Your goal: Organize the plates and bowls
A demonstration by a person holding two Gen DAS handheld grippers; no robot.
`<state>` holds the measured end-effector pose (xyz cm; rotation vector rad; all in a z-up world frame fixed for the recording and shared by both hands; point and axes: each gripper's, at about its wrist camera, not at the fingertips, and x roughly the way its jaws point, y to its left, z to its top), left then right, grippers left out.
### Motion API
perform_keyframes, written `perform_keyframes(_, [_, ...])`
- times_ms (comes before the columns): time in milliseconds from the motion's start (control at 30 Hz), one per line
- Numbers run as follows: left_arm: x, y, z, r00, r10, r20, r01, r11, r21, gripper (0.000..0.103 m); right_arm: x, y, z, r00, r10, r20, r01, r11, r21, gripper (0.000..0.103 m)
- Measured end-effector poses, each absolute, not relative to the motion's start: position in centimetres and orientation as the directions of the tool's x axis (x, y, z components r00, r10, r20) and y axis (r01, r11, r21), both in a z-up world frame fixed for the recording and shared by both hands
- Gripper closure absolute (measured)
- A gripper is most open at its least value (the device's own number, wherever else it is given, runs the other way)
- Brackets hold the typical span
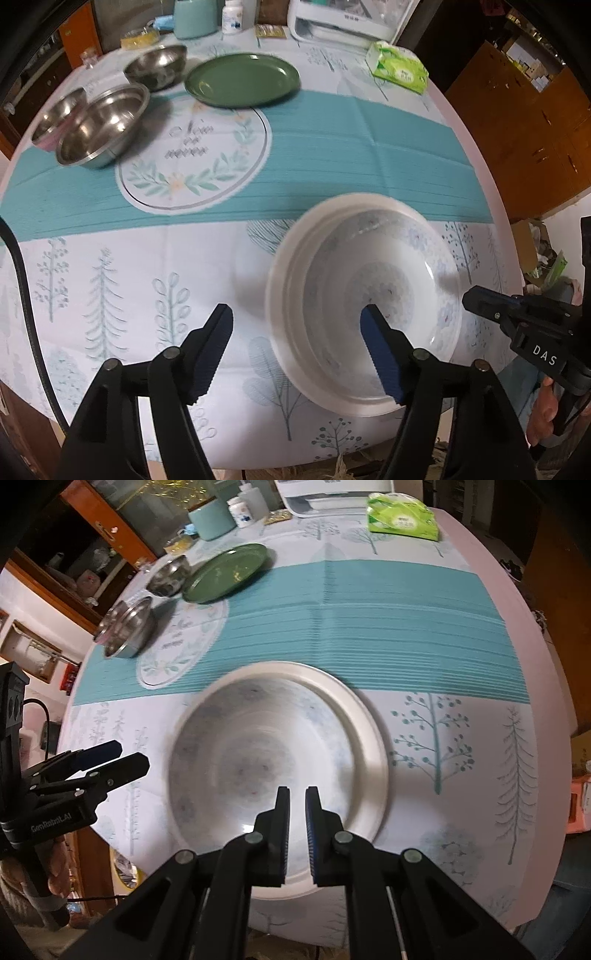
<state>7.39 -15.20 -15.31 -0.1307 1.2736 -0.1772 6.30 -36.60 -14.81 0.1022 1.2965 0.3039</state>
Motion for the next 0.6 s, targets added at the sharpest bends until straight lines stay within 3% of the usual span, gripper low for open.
perform_keyframes(433, [10.5, -10.1, -8.4, 0.429, -0.138, -0.892, 0.052, 0.990, -0.128, 0.027, 9.4, -31.5, -9.2, 0.286, 0.345, -0.894, -0.284, 0.921, 0.265, 0.095])
perform_keyframes(500, [11.9, -8.7, -7.1, 0.458, -0.126, -0.880, 0.041, 0.992, -0.120, 0.023, 10.4, -30.7, -7.8, 0.304, 0.348, -0.887, -0.303, 0.918, 0.256, 0.089])
perform_keyframes(567, [13.1, -7.6, -6.1, 0.476, -0.122, -0.871, 0.033, 0.992, -0.120, 0.022, 11.8, -30.0, -6.2, 0.333, 0.348, -0.876, -0.312, 0.918, 0.246, 0.069])
perform_keyframes(600, [14.0, -7.0, -5.7, 0.482, -0.120, -0.868, 0.028, 0.992, -0.121, 0.022, 12.5, -29.8, -5.4, 0.351, 0.346, -0.870, -0.316, 0.918, 0.238, 0.068])
